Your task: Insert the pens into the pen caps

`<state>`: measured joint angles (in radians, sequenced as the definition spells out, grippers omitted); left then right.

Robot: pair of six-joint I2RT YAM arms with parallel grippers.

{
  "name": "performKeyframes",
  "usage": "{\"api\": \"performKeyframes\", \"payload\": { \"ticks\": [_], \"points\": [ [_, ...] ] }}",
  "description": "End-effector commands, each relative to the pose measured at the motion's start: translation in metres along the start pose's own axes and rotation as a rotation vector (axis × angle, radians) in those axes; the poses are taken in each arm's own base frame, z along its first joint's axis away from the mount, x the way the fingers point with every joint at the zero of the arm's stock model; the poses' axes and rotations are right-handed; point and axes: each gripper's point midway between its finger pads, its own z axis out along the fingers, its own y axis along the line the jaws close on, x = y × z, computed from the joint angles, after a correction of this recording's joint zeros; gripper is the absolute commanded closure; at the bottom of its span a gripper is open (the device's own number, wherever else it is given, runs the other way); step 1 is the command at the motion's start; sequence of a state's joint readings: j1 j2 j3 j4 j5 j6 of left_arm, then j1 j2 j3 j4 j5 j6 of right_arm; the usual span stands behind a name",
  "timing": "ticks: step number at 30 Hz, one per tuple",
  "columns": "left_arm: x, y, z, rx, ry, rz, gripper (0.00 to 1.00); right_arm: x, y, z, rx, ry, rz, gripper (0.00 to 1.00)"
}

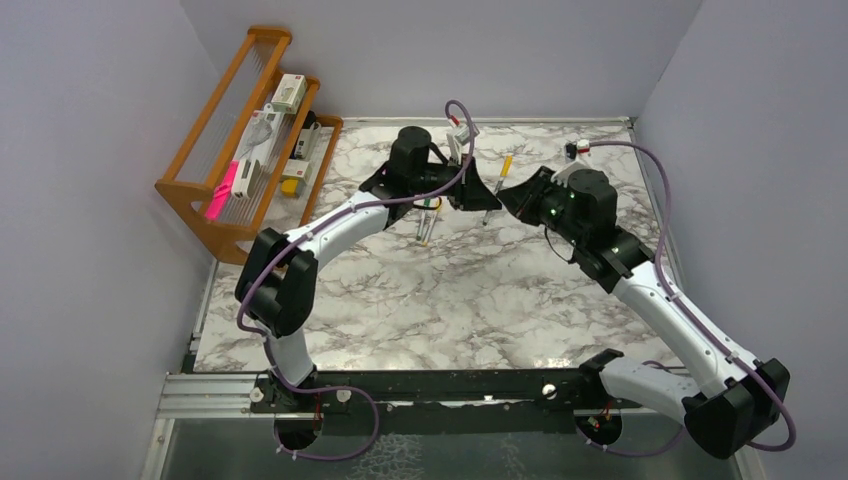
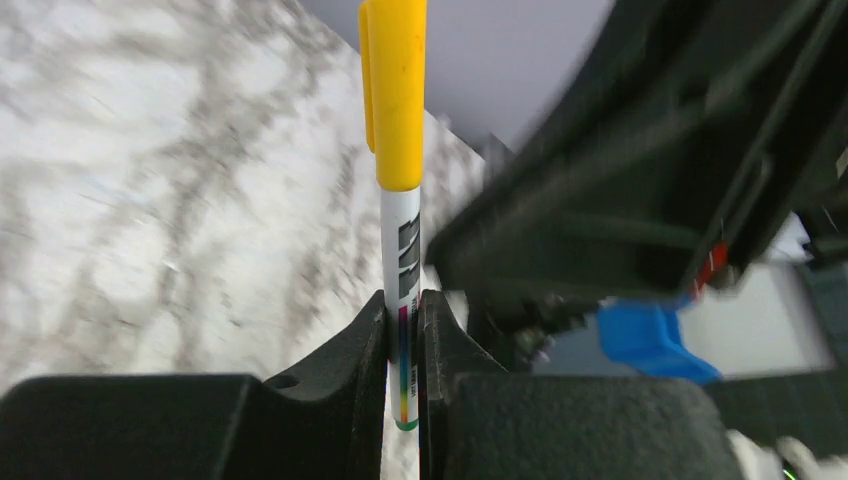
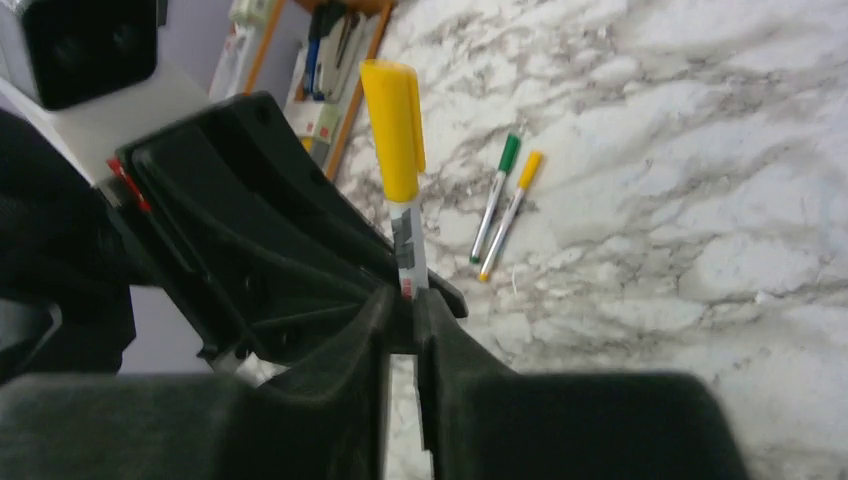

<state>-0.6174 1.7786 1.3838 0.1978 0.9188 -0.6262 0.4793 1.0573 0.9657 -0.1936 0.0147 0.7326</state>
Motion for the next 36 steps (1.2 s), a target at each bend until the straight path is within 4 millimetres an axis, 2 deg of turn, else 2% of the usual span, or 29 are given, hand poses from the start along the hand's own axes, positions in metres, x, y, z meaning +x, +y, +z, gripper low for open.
{"api": "performKeyframes", "payload": {
  "ticks": [1,2,4,7,10,14,17,26,30,33,36],
  "points": [
    [-0.056,0.018,-0.012,-0.15,-0.217,0.194,1.0,0.056,0.0,-0.024,0.009,0.233,0.032,0.77],
    [-0.046,0.03,-0.015,-0.193,-0.208,0.186,1.0,0.047,0.001,-0.023,0.027,0.205,0.034,0.69],
    [-0.027,0.054,-0.021,-0.266,-0.185,0.162,1.0,0.032,0.002,-0.023,0.06,0.162,0.049,0.6],
    [-0.007,0.088,-0.029,-0.38,-0.161,0.131,1.0,0.018,-0.004,-0.027,0.115,0.101,0.071,0.58],
    [0.013,0.135,-0.037,-0.554,-0.085,0.105,1.0,0.02,-0.017,-0.033,0.16,0.071,0.091,0.58],
    [0.036,0.189,-0.052,-0.782,0.008,0.066,1.0,0.033,-0.028,-0.038,0.187,0.092,0.11,0.58],
    [0.045,0.215,-0.059,-0.893,0.064,0.023,0.99,0.04,-0.03,-0.038,0.183,0.105,0.126,0.58],
    [0.079,0.242,-0.057,-0.942,0.198,-0.116,0.92,0.046,-0.03,-0.03,0.179,0.126,0.134,0.58],
    [0.086,0.243,-0.06,-0.954,0.22,-0.136,0.88,0.05,-0.032,-0.029,0.182,0.139,0.133,0.58],
    [0.089,0.244,-0.064,-0.969,0.231,-0.137,0.75,0.053,-0.034,-0.03,0.185,0.146,0.133,0.58],
    [0.093,0.242,-0.065,-0.969,0.241,-0.145,0.74,0.057,-0.038,-0.032,0.193,0.151,0.136,0.59]
  ]
}}
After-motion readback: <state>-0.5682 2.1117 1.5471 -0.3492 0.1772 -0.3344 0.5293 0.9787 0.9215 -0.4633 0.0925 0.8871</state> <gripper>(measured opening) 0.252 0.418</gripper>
